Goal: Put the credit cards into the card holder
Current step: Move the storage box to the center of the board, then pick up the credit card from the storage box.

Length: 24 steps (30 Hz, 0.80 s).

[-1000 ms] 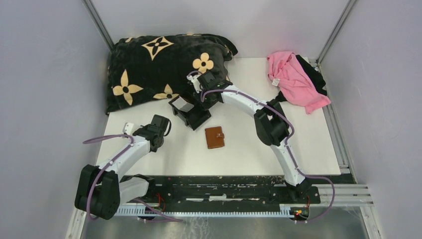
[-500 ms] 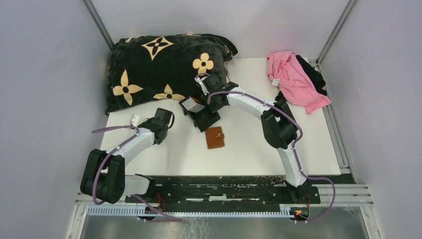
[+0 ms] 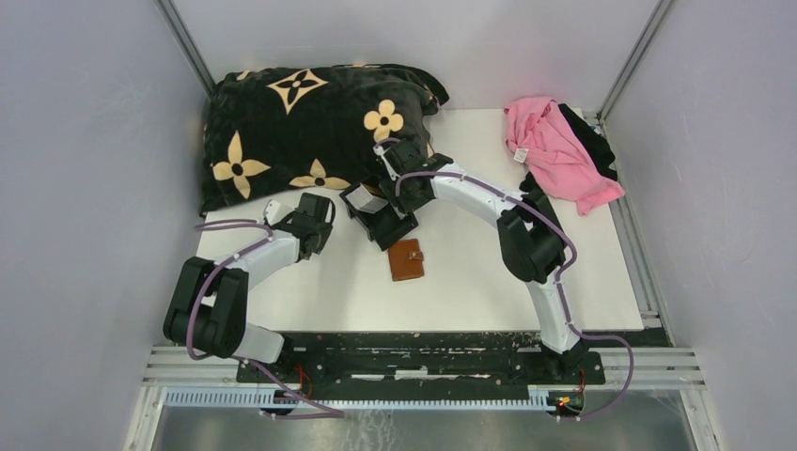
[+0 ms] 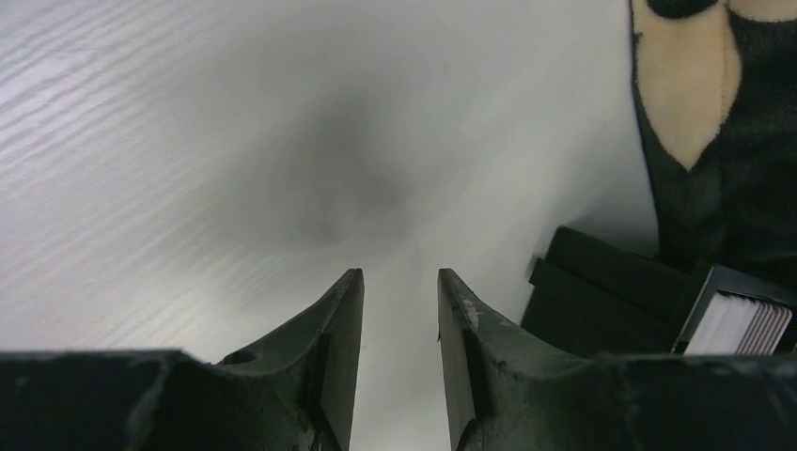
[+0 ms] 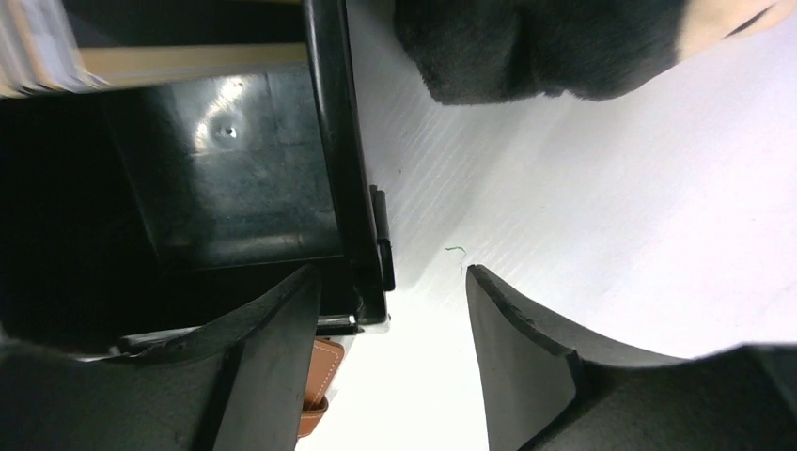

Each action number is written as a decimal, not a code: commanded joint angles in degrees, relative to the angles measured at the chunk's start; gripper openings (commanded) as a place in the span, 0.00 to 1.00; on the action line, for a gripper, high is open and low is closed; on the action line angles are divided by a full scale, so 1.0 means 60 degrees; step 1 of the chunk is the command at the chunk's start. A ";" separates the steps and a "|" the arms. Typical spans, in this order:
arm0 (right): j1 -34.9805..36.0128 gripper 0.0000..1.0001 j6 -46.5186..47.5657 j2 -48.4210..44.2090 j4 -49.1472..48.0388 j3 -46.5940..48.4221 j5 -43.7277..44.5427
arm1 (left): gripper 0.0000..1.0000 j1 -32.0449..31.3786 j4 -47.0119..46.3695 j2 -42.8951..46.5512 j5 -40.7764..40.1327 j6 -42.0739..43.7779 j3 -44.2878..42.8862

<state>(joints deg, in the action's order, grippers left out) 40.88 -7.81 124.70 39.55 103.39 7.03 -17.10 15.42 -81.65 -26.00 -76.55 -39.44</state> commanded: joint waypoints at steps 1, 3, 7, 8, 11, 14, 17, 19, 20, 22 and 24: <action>0.0084 0.65 0.0215 -0.0888 0.0054 0.1145 0.0184 | 0.42 -0.0017 -0.0753 -0.0307 0.0403 0.0670 -0.0582; 0.0087 0.65 0.0296 -0.0796 0.0172 0.1604 -0.0044 | 0.42 -0.0028 -0.0982 -0.0411 0.0556 0.0746 -0.0615; 0.0106 0.64 0.0400 -0.0303 0.0505 0.2733 -0.0879 | 0.42 -0.0020 -0.1261 -0.0750 0.0932 0.0966 -0.0835; 0.0119 0.64 0.0395 -0.0126 0.0629 0.3036 -0.1061 | 0.42 -0.0021 -0.1353 -0.0849 0.1033 0.1031 -0.0880; 0.0123 0.63 0.0327 0.0488 0.0907 0.3886 -0.1606 | 0.41 -0.0021 -0.1479 -0.1049 0.1281 0.1181 -0.1003; 0.0125 0.62 0.0147 0.1030 0.0981 0.4545 -0.2162 | 0.42 -0.0013 -0.1553 -0.1180 0.1404 0.1355 -0.1067; 0.0129 0.60 -0.0032 0.1571 0.1004 0.5101 -0.2547 | 0.42 -0.0021 -0.1555 -0.1266 0.1467 0.1514 -0.1141; 0.0125 0.61 -0.0097 0.1823 0.1013 0.5404 -0.2602 | 0.42 -0.0021 -0.1580 -0.1342 0.1522 0.1627 -0.1205; 0.0109 0.61 -0.0110 0.1920 0.0978 0.5473 -0.2637 | 0.42 -0.0021 -0.1569 -0.1388 0.1561 0.1714 -0.1258; 0.0100 0.61 -0.0171 0.2095 0.0906 0.5586 -0.2707 | 0.42 -0.0021 -0.1539 -0.1500 0.1619 0.1795 -0.1376; 0.0075 0.61 -0.0238 0.2254 0.0857 0.5665 -0.2796 | 0.42 -0.0024 -0.1559 -0.1563 0.1665 0.1844 -0.1415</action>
<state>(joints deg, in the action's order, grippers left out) 41.25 -7.81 137.29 45.41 133.21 -7.31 -17.12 8.10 -89.95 -17.28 -69.12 -45.47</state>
